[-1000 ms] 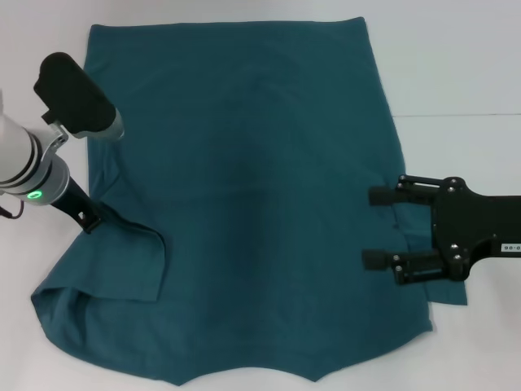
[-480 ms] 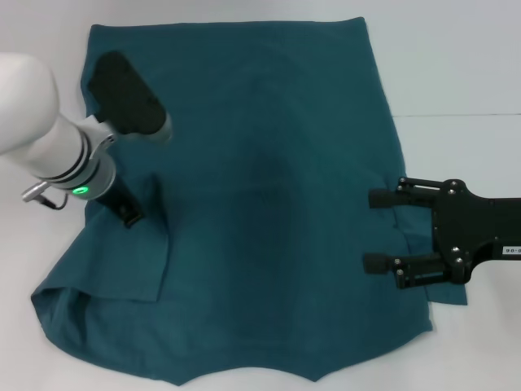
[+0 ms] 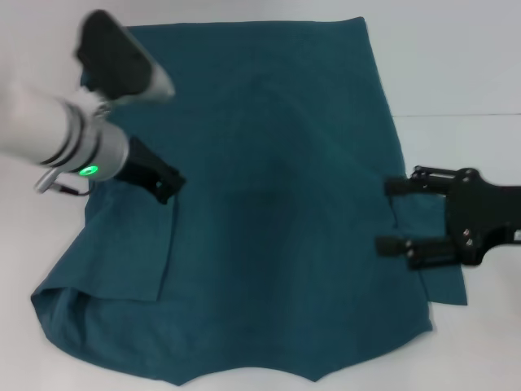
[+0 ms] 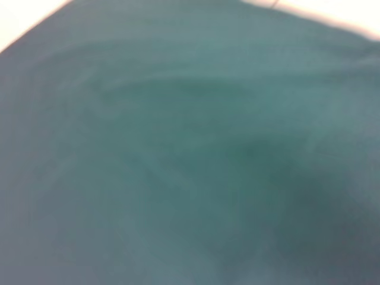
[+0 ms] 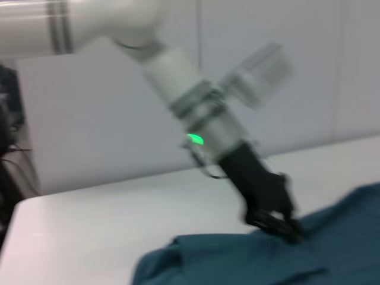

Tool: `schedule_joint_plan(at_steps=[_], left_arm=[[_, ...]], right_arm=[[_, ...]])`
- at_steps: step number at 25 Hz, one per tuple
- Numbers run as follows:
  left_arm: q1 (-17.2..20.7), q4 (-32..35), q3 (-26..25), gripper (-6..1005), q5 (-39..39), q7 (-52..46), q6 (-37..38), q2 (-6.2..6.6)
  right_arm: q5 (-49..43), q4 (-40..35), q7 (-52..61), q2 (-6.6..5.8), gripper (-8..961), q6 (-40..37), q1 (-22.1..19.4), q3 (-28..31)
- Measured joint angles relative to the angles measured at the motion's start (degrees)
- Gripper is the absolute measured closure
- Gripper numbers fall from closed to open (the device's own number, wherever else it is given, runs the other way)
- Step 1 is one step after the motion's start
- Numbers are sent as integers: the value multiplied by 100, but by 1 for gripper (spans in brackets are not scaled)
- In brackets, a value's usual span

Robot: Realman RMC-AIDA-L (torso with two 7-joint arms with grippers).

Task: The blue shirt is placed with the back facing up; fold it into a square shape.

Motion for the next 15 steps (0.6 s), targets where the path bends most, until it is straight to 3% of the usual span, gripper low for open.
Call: schedule_joint_plan(at_steps=[3, 7, 12, 15], left_arm=[[563, 783, -543, 883, -965, 686, 693, -119], [1139, 1007, -689, 868, -2400, 1140, 1362, 8], [1477, 794, -1046, 643, -3508, 1813, 2217, 82], [1516, 590, -1355, 408, -3892, 2241, 2959, 118]], right_arm=[[-82, -630, 672, -14, 11, 110, -78, -14], [-726, -1801, 1718, -15, 11, 83, -62, -141], [-2028, -2920, 2804, -67, 11, -1, 243, -584], [-2920, -3105, 3205, -117, 12, -171, 582, -819]])
